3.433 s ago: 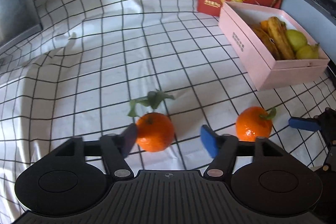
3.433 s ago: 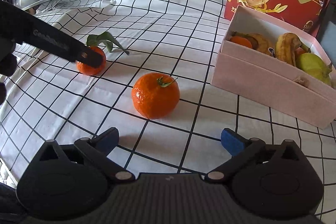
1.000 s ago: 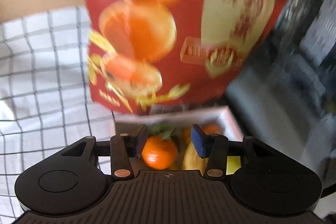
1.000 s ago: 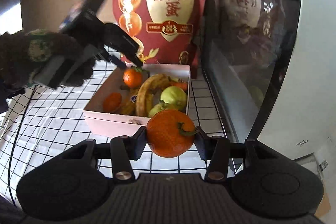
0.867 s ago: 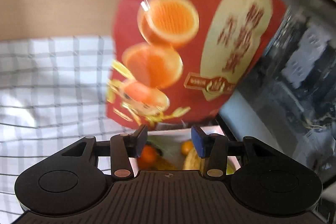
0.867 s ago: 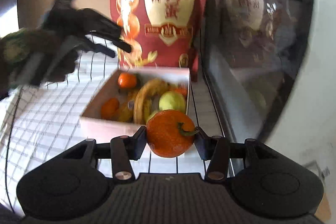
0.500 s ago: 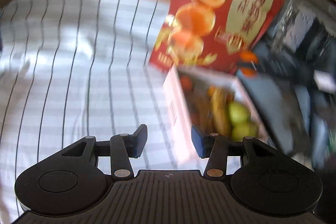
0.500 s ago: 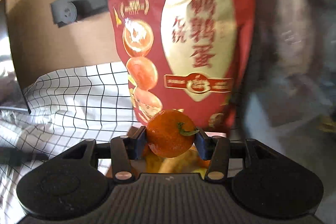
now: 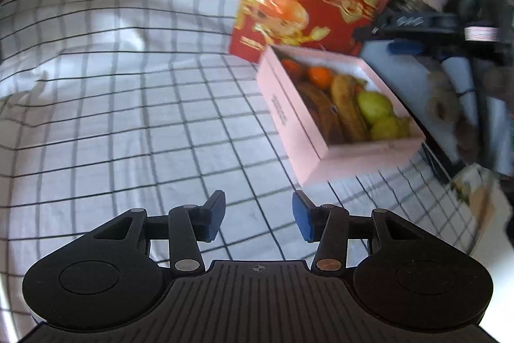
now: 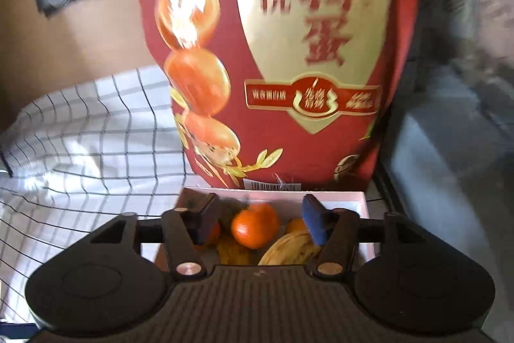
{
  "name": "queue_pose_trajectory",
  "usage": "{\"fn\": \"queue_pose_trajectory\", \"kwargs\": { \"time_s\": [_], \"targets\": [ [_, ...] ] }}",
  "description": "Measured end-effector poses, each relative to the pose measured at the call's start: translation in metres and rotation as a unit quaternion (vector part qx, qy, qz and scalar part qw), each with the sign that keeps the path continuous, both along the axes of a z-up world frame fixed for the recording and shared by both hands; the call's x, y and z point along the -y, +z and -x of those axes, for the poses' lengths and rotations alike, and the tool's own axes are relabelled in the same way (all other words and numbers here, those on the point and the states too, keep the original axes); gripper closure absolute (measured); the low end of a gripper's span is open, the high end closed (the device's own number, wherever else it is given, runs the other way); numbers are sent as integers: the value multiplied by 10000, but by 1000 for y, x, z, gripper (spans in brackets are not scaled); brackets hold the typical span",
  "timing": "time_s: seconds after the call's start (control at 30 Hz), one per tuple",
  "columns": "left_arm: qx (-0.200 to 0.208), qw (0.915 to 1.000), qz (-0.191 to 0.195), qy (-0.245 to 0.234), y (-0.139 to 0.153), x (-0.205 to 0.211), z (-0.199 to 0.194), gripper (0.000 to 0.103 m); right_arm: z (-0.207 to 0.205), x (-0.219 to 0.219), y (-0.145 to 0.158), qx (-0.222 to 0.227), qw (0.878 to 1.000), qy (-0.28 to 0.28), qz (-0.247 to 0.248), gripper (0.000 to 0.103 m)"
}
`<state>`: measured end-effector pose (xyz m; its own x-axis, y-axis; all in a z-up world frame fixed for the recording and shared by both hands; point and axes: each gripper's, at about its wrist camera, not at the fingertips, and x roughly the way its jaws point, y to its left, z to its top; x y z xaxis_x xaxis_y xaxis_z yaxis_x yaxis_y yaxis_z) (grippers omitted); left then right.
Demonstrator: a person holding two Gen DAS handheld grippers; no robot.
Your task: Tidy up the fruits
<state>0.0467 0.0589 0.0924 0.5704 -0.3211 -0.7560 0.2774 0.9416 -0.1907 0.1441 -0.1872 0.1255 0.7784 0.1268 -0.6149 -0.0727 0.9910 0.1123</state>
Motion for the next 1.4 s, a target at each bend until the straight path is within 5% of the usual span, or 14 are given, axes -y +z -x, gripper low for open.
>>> {"fn": "queue_pose_trajectory", "kwargs": {
  "time_s": [0.17, 0.37, 0.63, 0.83, 1.4],
  "targets": [
    [96, 9995, -79, -281, -29, 25, 8, 52, 87, -16, -1, 72, 9985, -111, 525, 25],
    [448, 9979, -363, 296, -62, 60, 26, 51, 153, -7, -47, -229, 9971, -268, 681, 21],
    [1133, 9834, -889, 1101, -77, 101, 45, 44, 152, 12, -112, -599, 9946, 181, 829, 20],
    [1219, 9817, -919, 1142, -79, 114, 55, 44, 143, 33, -123, -484, 9976, -131, 484, 0],
    [1287, 9798, -948, 1202, -81, 122, 53, 44, 155, 30, -130, 11, 9988, 32, 482, 0]
  ]
}}
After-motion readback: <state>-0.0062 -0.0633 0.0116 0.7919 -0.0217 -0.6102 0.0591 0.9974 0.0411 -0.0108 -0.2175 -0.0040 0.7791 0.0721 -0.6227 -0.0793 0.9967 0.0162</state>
